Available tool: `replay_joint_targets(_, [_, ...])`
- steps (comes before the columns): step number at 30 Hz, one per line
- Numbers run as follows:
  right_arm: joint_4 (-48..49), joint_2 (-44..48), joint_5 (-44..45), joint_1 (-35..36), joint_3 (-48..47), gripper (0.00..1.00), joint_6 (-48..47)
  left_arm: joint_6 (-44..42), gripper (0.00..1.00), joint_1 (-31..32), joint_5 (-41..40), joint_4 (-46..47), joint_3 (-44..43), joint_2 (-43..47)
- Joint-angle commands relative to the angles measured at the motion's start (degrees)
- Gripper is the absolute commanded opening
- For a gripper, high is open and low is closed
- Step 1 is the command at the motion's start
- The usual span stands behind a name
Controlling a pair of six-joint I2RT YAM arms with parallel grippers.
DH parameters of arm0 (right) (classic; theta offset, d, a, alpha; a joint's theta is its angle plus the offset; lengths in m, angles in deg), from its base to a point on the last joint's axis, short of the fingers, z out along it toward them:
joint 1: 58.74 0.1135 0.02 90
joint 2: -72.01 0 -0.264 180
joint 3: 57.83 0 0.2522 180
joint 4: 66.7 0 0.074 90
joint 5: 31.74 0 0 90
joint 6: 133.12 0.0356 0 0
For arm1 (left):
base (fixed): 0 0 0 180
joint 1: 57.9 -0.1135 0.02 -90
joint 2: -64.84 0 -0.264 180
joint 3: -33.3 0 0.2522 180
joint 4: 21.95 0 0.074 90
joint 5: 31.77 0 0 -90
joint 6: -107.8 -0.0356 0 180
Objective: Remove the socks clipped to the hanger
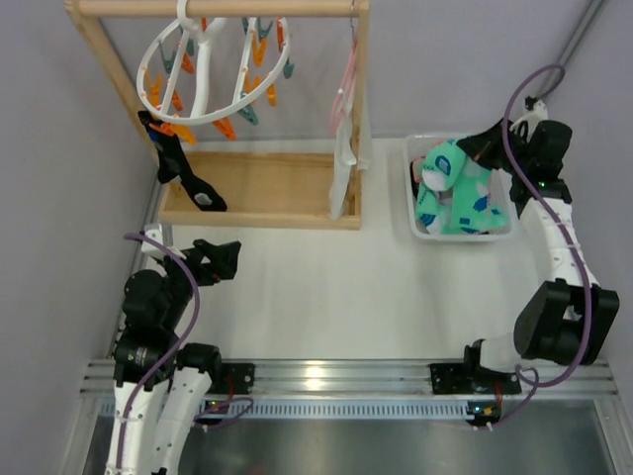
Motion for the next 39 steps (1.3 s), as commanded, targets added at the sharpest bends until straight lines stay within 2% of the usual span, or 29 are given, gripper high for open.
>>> replay_joint_targets(1, [4.6,-5.03,-2.54,0.11,-8.71,0.0,1.99,-2.0,0.98,-0.26,-0.48,0.06,-0.05,1.91])
replay_joint_targets(6, [2.48,-18.37,-3.06,0.02,-16.71,0.0,3.31,-1.83,0.98,0.0,-0.92,-0.12,0.21,3.32])
replay_joint_targets(12, [2.48,-28.85,-1.31,0.11,-20.76,0.0,3.58,-1.65,0.98,0.27,-0.84,-0.12,0.39,3.32])
replay_joint_targets(17, [1.7,-33.78,1.5,0.2,-23.31,0.0,2.62,-1.39,0.98,0.53,-0.66,-0.12,0.56,3.93])
replay_joint_targets(23, [-2.71,-36.87,10.11,0.99,-23.23,0.01,-1.25,-1.12,0.98,0.8,-0.83,-0.03,0.65,5.16])
replay_joint_targets(28, [-0.78,-36.08,10.12,0.99,-20.42,0.17,-0.21,-2.17,0.98,0.97,-0.66,-2.49,-3.12,5.17])
replay_joint_targets(32, [-1.03,-33.36,8.37,0.99,-21.72,0.38,0.59,-4.98,0.98,0.97,-5.13,-7.31,-10.31,4.64])
replay_joint_targets(34, [-1.47,-30.72,8.36,1.08,-22.17,0.41,0.77,-6.3,0.98,0.88,-9.52,-9.08,-12.52,3.68])
replay_joint_targets(35, [-2.17,-28.71,8.8,0.99,-22.52,0.5,0.68,-6.74,0.98,0.88,-10.32,-10.48,-14.19,3.5])
replay_joint_targets(37, [-2.96,-26.86,9.33,0.99,-22.87,0.58,0.33,-6.92,0.98,0.97,-12.34,-11.37,-14.9,3.23])
replay_joint_targets(39, [-4.28,-23.78,9.86,0.99,-22.96,0.71,0.15,-6.84,0.98,0.97,-13.84,-11.89,-15.43,3.23])
